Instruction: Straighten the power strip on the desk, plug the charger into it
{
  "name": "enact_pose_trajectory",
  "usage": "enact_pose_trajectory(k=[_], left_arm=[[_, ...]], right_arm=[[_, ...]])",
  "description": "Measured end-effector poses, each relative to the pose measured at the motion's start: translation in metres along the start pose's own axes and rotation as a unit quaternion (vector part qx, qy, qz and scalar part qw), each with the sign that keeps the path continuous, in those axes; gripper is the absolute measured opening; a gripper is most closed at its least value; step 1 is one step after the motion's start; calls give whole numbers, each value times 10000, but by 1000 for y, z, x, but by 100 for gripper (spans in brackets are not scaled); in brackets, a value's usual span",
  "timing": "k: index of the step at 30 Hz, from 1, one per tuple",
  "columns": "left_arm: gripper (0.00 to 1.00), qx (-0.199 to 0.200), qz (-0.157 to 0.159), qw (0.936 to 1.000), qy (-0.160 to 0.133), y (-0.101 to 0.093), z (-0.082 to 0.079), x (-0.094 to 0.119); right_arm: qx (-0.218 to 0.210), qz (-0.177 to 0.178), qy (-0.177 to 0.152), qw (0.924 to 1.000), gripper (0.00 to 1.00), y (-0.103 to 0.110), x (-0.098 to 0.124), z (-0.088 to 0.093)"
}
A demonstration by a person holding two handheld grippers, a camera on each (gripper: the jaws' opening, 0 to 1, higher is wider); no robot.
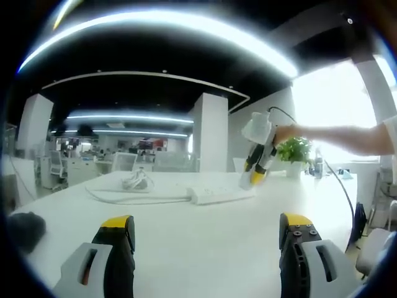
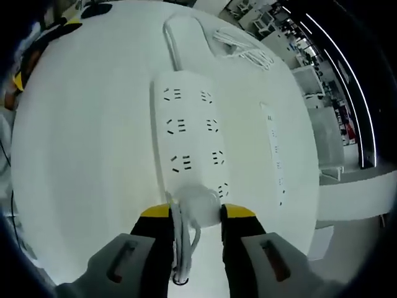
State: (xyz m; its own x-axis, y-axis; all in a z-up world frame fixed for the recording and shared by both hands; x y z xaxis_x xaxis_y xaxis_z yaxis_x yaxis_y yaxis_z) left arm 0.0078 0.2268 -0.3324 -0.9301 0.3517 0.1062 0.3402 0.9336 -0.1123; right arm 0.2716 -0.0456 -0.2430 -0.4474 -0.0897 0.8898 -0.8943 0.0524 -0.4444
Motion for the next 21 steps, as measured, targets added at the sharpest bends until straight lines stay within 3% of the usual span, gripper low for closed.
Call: enact_pose_trajectory(k=[3, 6, 11, 21], left_arm=[[99, -18, 1, 10000, -5, 0, -1, 1], [99, -19, 8, 10000, -21, -1, -2, 1], [99, -27, 16, 10000, -27, -2, -3, 1], [99, -57, 64, 10000, -1, -6, -3, -2]], right_arm=[[-69, -34, -178, 9998, 31, 1, 0, 4], [-119, -2, -290, 9995, 43, 2, -3, 10], [-310, 164, -765, 9965, 54, 1, -1, 15], [-548, 342, -1376, 9884, 69, 1, -1, 20]])
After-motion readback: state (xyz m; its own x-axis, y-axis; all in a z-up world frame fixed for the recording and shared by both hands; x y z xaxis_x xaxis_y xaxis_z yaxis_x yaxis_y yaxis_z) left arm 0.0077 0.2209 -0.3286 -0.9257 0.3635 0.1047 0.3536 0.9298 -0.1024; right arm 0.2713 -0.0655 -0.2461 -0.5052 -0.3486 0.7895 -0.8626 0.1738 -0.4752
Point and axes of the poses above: the point that each gripper's makers call its tool centre point, and the gripper's own axes: x roughly backward along the fingers, y roughly to its left, z roughly out of its underside, the point moved 10 cm from there along x, roughly backward along the fingers, and after that the axes turned 6 degrees about y, right-handed, at the moved point
